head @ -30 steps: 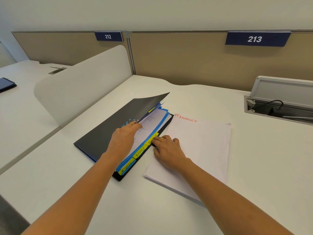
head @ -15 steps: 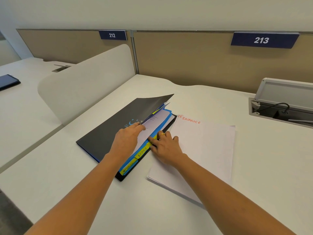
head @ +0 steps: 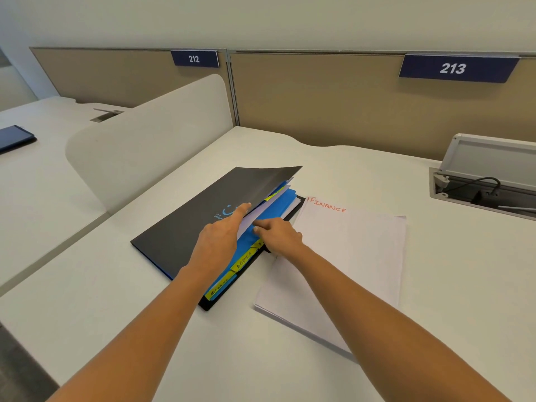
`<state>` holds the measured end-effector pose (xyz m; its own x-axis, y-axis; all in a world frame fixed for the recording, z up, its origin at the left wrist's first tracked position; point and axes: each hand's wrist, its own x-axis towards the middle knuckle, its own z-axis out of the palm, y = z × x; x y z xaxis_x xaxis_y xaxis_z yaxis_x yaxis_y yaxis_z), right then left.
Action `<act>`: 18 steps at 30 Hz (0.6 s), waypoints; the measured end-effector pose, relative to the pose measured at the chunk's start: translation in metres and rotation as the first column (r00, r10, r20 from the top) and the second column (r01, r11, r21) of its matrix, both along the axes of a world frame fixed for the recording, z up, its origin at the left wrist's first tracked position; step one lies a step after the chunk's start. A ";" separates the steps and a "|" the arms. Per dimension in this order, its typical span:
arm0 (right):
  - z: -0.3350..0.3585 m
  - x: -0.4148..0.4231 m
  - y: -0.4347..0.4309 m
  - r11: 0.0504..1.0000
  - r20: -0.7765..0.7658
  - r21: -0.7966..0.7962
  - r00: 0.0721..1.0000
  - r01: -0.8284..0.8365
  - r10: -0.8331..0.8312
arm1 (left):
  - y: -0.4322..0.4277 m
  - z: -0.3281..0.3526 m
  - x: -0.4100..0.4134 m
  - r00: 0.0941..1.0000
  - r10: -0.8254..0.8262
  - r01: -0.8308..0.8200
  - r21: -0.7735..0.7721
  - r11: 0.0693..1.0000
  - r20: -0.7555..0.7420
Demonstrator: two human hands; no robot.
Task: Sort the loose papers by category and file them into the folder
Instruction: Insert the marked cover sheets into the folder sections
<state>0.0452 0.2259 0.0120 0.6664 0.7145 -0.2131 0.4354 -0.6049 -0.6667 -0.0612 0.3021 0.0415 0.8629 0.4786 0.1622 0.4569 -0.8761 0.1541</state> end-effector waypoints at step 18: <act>-0.017 -0.001 -0.006 0.998 0.521 0.005 0.852 0.064 -0.057 | 0.007 0.003 -0.001 0.990 0.052 -0.034 -0.136 0.990 0.130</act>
